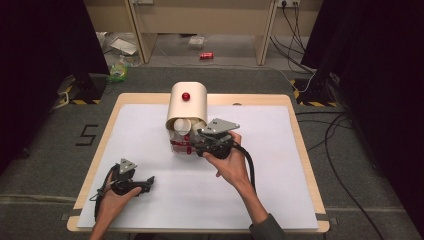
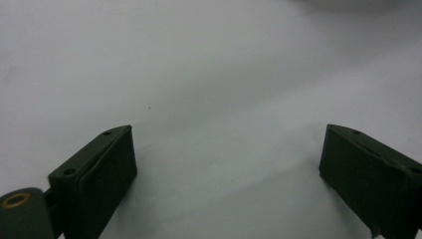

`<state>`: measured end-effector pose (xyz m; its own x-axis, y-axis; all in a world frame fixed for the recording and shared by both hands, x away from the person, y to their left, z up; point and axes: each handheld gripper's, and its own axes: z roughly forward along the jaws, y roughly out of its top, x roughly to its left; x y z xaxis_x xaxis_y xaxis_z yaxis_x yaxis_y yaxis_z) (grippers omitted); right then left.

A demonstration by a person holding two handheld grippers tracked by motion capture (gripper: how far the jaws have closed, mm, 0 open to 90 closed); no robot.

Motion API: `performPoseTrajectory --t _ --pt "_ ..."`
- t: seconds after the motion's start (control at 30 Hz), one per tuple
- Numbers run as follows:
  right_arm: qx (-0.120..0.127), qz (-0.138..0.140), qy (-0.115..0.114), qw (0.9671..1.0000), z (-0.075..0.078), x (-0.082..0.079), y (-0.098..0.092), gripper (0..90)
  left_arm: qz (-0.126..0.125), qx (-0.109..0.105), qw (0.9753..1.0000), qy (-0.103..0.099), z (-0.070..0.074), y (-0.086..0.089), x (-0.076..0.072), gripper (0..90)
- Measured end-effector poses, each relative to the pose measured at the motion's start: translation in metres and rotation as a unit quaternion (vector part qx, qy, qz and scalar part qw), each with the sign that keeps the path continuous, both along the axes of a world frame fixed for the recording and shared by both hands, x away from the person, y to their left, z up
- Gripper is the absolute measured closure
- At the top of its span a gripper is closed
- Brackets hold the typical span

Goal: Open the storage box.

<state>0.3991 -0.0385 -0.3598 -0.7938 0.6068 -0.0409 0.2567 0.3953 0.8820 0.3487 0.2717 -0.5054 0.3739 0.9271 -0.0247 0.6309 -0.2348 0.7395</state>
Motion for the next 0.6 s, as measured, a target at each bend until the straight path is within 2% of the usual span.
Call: performPoseTrajectory --t 0.6 --pt "0.000 -0.005 0.000 1.0000 0.001 0.014 0.011 55.5 0.000 0.000 1.0000 0.000 0.000 0.000 0.000 6.8"
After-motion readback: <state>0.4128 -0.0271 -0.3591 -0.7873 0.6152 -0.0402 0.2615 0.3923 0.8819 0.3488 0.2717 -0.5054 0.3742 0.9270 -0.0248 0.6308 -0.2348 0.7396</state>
